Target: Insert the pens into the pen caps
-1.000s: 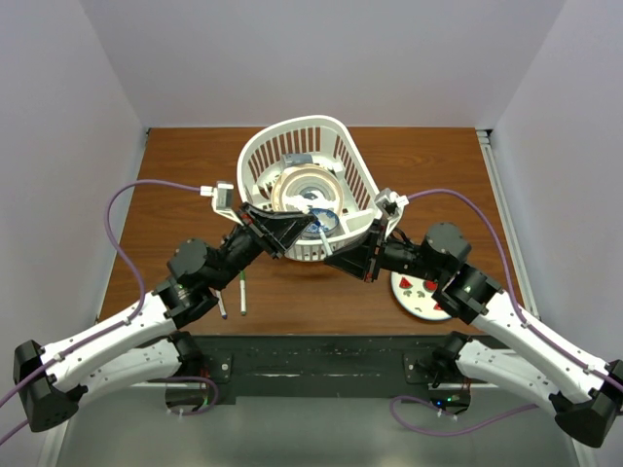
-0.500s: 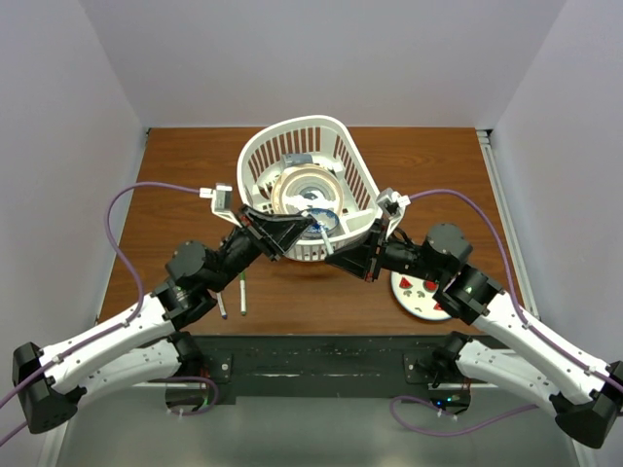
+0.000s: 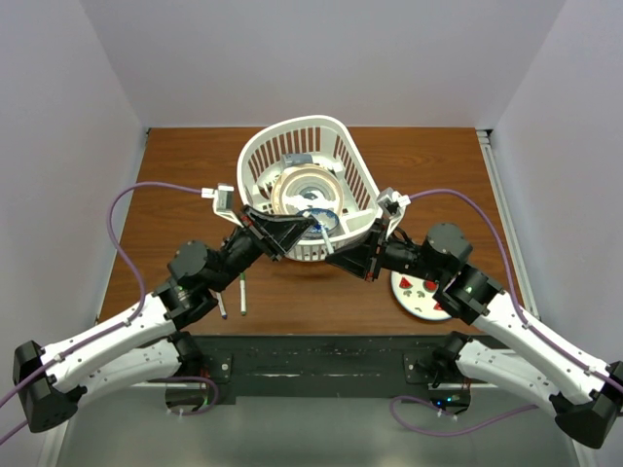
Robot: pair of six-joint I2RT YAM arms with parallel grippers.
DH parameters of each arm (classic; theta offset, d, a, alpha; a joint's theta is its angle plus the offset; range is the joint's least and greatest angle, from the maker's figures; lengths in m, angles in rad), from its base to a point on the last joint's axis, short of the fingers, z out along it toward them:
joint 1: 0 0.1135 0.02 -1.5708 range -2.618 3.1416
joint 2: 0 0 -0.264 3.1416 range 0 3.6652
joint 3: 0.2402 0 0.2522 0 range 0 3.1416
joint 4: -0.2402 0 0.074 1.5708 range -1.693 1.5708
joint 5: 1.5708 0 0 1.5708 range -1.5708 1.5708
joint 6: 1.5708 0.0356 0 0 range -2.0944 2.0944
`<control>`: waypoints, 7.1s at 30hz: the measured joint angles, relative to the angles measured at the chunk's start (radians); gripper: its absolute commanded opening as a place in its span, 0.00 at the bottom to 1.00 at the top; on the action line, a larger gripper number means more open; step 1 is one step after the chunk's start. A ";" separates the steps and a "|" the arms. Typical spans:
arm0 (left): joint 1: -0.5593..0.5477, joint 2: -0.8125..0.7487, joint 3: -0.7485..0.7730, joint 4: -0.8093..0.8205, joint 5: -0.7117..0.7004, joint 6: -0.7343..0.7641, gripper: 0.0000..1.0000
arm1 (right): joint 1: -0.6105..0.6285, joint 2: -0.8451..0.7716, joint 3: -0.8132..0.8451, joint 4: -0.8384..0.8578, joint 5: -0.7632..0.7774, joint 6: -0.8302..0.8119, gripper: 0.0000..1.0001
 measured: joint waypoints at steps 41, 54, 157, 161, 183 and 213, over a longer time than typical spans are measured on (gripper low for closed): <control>0.000 0.031 0.000 0.027 0.002 -0.042 0.00 | 0.000 0.002 0.000 0.001 -0.003 0.003 0.00; 0.022 0.056 0.021 -0.051 0.176 -0.030 0.00 | 0.005 -0.019 0.045 -0.173 -0.004 -0.098 0.00; 0.019 -0.037 0.136 -1.166 -0.256 -0.089 0.00 | -0.008 -0.163 0.060 -0.153 0.122 -0.132 0.94; 0.020 -0.017 0.060 -1.187 -0.256 -0.125 0.00 | -0.008 -0.197 0.060 -0.161 0.152 -0.133 0.96; 0.076 0.382 -0.079 -1.047 -0.228 -0.111 0.25 | -0.008 -0.186 0.066 -0.209 0.187 -0.145 0.98; 0.086 -0.294 0.054 -0.718 -0.059 0.360 0.99 | -0.008 -0.156 0.092 -0.412 0.355 -0.035 0.99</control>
